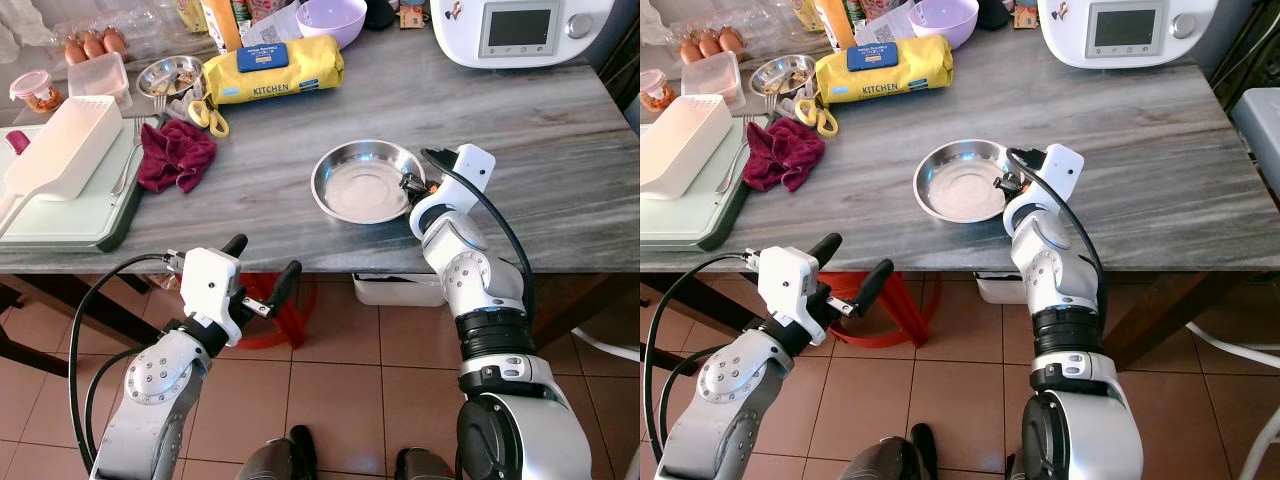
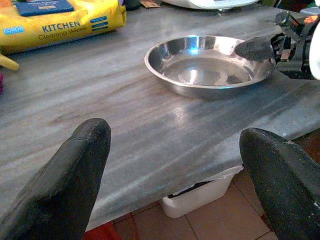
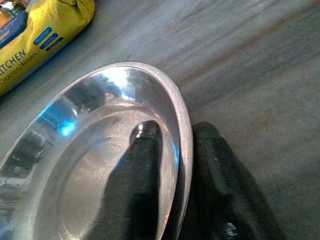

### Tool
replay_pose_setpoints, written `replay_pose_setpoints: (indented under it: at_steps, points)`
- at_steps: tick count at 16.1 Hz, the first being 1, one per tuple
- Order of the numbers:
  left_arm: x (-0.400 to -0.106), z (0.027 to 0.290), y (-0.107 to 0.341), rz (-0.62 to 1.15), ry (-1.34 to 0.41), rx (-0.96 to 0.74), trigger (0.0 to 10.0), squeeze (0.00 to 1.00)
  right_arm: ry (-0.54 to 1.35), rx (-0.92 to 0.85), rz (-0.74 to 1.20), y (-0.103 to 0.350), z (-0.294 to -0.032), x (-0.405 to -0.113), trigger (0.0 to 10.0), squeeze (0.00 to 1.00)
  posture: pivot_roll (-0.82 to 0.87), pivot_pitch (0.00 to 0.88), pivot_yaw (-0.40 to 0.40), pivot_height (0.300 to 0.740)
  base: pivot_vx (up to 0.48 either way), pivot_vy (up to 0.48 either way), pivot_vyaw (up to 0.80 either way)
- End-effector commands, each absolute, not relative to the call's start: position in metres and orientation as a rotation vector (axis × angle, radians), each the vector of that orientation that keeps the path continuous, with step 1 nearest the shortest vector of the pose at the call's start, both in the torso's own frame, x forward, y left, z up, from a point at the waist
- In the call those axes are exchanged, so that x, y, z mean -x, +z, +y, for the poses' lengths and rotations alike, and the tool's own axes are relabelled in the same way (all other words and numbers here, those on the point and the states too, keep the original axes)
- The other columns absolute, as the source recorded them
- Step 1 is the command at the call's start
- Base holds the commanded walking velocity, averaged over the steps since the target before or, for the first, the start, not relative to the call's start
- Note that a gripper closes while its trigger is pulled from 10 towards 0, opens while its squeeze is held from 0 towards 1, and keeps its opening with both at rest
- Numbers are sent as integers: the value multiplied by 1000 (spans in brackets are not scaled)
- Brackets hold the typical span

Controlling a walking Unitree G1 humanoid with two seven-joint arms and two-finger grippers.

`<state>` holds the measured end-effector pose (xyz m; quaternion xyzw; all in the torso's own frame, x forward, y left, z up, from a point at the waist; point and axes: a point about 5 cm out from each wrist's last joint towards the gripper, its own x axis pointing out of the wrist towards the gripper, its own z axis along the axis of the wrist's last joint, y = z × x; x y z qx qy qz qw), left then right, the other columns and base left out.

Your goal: Setting the table

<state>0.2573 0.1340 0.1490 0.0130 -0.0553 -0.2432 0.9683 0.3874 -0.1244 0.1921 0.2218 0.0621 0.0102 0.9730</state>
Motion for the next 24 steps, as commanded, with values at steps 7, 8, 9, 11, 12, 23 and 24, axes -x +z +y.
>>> replay_pose_setpoints:
  at_steps: [7,8,9,11,12,23,24]
  points:
    - [-256,131,150,-112,-508,-10,10000,0,39,-301,-40,217,-133,-379,10000,1000,-96,213,121,740,0,0,0]
    - [-255,130,149,-109,-522,-5,10000,0,35,-289,-50,219,-134,-377,10000,1000,-99,212,122,740,0,0,0]
    - [-255,128,149,-107,-532,-4,10000,0,31,-281,-60,220,-136,-376,10000,1000,-100,211,121,740,0,0,0]
    - [-256,128,147,-102,-534,-6,10000,0,32,-286,-83,224,-142,-370,10000,1000,-106,209,122,740,0,0,0]
    - [-257,128,147,-100,-533,-6,10000,0,15,-272,-100,227,-146,-367,10000,1000,-109,208,121,740,0,0,0]
    - [-277,140,153,-134,-283,7,10000,0,197,-70,-196,217,-141,-283,10000,1000,-139,209,110,740,0,0,0]
    - [-277,141,151,-123,-274,17,10000,0,195,-39,-176,210,-142,-278,10000,1000,-143,209,108,740,0,0,0]
